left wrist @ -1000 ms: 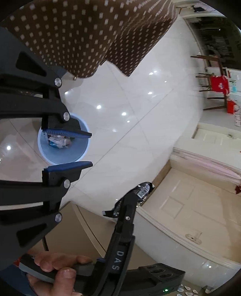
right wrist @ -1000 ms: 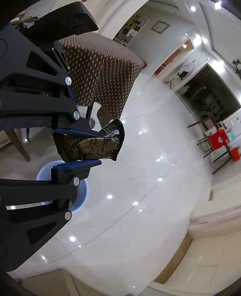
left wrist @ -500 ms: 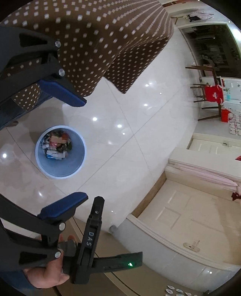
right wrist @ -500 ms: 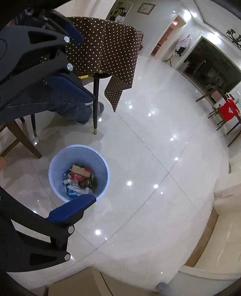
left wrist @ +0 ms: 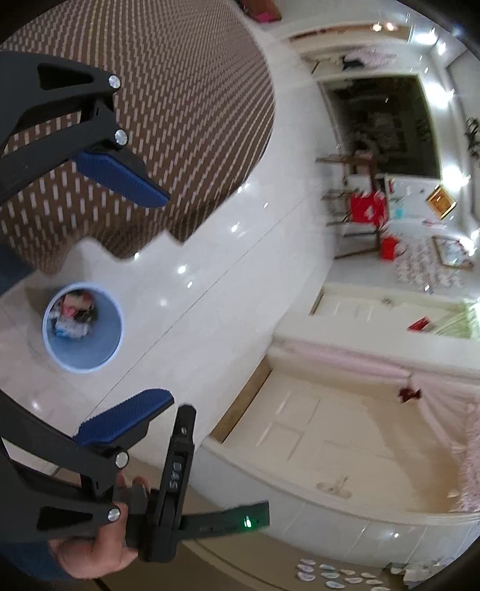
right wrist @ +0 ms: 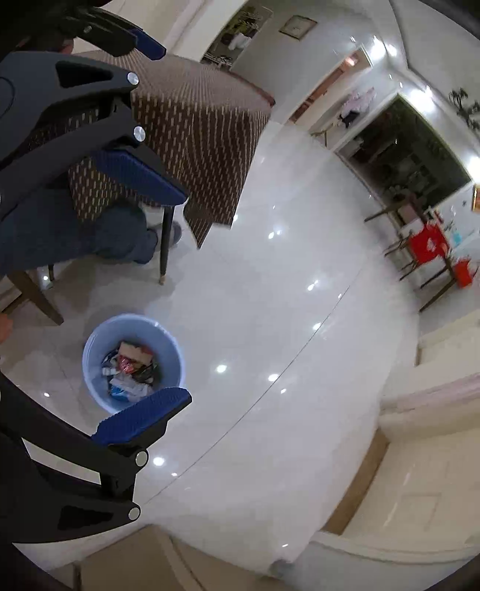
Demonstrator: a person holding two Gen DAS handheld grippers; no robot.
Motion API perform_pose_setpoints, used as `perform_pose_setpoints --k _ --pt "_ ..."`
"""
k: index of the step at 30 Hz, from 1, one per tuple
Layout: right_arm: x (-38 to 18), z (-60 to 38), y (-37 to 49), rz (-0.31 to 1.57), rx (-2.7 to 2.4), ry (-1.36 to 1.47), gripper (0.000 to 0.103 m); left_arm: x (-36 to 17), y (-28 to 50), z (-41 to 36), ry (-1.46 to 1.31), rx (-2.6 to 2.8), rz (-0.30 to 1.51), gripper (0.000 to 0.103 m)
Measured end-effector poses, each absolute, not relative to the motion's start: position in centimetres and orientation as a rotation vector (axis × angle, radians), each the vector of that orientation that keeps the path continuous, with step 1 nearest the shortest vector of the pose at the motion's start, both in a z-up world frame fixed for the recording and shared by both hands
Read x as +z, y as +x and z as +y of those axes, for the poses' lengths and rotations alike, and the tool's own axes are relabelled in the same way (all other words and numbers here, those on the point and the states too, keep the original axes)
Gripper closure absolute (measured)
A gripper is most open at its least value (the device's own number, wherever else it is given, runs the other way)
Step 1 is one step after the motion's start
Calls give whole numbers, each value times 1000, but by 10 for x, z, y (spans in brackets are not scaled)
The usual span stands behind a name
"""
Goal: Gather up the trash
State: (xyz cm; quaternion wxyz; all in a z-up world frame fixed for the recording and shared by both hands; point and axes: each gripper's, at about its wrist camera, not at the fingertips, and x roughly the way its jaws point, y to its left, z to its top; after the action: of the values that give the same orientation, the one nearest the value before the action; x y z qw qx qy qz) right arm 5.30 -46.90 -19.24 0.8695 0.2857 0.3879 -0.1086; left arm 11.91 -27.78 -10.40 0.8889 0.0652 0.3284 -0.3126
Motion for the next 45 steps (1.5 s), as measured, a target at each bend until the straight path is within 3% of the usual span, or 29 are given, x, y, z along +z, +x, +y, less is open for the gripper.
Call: perform_pose_setpoints --k 20,29,45 --pt "-5 -287 28 480 -154 280 6 17 69 -112 34 -331 393 5" --pt "30 -236 -4 357 -176 141 6 54 37 -79 -15 -252 304 5" --pt "49 -221 -24 251 -239 103 6 67 7 -71 -34 -233 226 5"
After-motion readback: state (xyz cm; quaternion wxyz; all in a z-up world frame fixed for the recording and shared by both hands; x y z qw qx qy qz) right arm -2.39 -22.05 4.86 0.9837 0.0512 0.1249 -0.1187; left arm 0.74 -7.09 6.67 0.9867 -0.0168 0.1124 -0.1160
